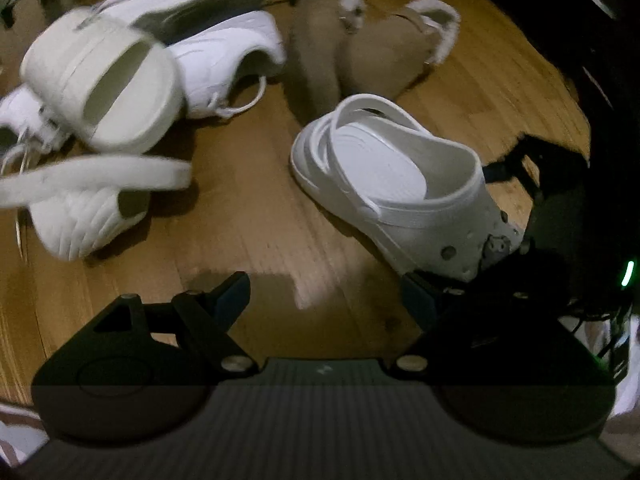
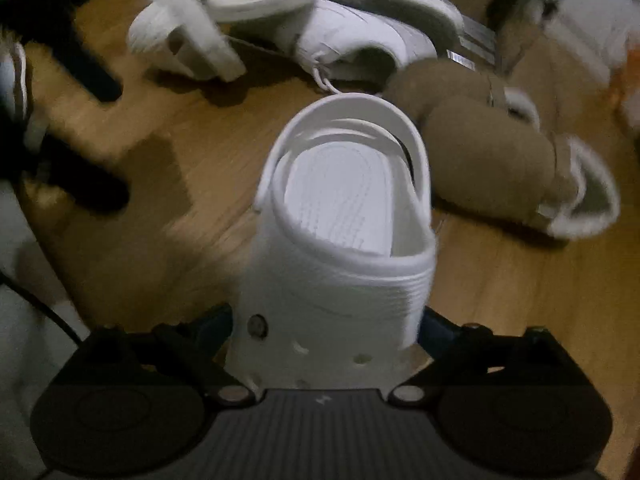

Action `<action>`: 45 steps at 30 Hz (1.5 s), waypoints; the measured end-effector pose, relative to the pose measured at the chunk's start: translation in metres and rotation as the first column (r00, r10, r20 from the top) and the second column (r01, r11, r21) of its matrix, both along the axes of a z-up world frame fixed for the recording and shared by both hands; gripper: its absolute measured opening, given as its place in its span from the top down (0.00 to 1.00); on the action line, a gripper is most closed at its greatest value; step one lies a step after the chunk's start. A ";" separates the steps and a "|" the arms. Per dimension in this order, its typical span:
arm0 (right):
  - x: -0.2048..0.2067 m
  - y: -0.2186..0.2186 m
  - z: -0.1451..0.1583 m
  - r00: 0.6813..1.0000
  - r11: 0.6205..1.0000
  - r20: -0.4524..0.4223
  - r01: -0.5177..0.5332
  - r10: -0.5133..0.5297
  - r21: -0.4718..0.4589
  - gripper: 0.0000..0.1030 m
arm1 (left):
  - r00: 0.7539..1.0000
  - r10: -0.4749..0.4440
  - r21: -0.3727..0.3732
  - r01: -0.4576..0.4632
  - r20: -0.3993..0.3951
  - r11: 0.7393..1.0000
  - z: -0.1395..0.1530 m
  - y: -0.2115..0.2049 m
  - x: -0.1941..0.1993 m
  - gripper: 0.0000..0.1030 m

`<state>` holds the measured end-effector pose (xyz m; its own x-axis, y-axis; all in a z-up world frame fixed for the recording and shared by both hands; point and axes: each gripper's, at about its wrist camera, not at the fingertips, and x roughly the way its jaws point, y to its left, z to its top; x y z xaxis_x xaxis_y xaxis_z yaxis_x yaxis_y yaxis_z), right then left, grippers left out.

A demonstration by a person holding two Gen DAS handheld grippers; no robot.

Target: Organize scattered shoes

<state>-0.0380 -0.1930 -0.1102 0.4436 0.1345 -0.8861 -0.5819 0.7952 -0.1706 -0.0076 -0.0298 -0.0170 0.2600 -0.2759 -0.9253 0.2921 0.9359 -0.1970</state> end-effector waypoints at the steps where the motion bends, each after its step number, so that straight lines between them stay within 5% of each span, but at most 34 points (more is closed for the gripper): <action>1: -0.003 -0.001 -0.002 1.000 1.000 0.019 0.014 -0.014 0.008 0.08 | 1.000 0.005 -0.003 -0.005 -0.006 1.000 0.000 0.001 0.000 0.20; 9: -0.023 -0.067 0.020 0.959 0.950 -0.005 0.281 -0.283 0.137 0.09 | 1.000 0.029 -0.010 -0.029 -0.005 1.000 -0.002 0.003 -0.001 0.20; 13: -0.031 -0.106 0.050 0.910 0.908 0.064 0.400 -0.410 0.123 0.07 | 1.000 0.021 -0.036 -0.022 -0.010 0.999 -0.003 -0.002 -0.003 0.20; 17: -0.015 -0.138 0.039 0.858 0.858 0.025 0.510 -0.512 0.060 0.08 | 1.000 0.019 -0.063 -0.018 0.005 0.998 -0.001 -0.007 -0.003 0.20; 21: -0.017 -0.146 0.047 0.832 0.828 0.004 0.553 -0.555 0.092 0.10 | 0.999 0.035 -0.083 -0.032 0.033 0.996 0.005 -0.007 0.002 0.20; 28: -0.031 -0.121 0.098 0.843 0.848 0.144 0.486 -0.519 0.212 0.07 | 0.990 0.065 -0.116 -0.050 0.121 0.992 0.003 -0.015 0.040 0.18; 32: -0.003 -0.115 0.119 0.850 0.776 0.019 0.471 -0.526 0.419 0.07 | 0.978 0.073 -0.159 -0.042 0.195 0.986 -0.011 -0.032 0.074 0.13; 36: 0.046 -0.118 0.116 0.820 0.627 -0.150 0.528 -0.553 0.573 0.10 | 0.983 0.125 -0.158 -0.103 0.136 0.982 -0.029 -0.034 0.096 0.13; 40: 0.102 -0.134 0.111 0.759 0.558 -0.217 0.612 -0.614 0.561 0.13 | 0.978 0.188 -0.216 -0.166 0.088 0.962 -0.035 -0.019 0.088 0.15; 41: 0.121 -0.136 0.108 0.752 0.572 -0.219 0.627 -0.622 0.529 0.15 | 0.978 0.183 -0.218 -0.158 0.098 0.963 -0.034 -0.018 0.086 0.15; 42: 0.140 -0.132 0.100 0.765 0.630 -0.199 0.625 -0.613 0.461 0.21 | 0.978 0.169 -0.212 -0.140 0.126 0.967 -0.032 -0.017 0.080 0.15; 43: 0.147 -0.131 0.095 0.761 0.638 -0.196 0.632 -0.618 0.441 0.34 | 0.978 0.166 -0.214 -0.137 0.127 0.967 -0.033 -0.016 0.078 0.15; 45: 0.171 -0.130 0.080 0.737 0.626 -0.200 0.661 -0.646 0.414 0.34 | 0.979 0.167 -0.218 -0.139 0.114 0.966 -0.035 -0.014 0.076 0.14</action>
<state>0.1330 -0.3234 -0.0303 0.5414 0.1853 -0.8201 0.1209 0.9481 0.2941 0.0686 -0.0436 -0.0523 0.4288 -0.4060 -0.8071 0.1845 0.9139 -0.3617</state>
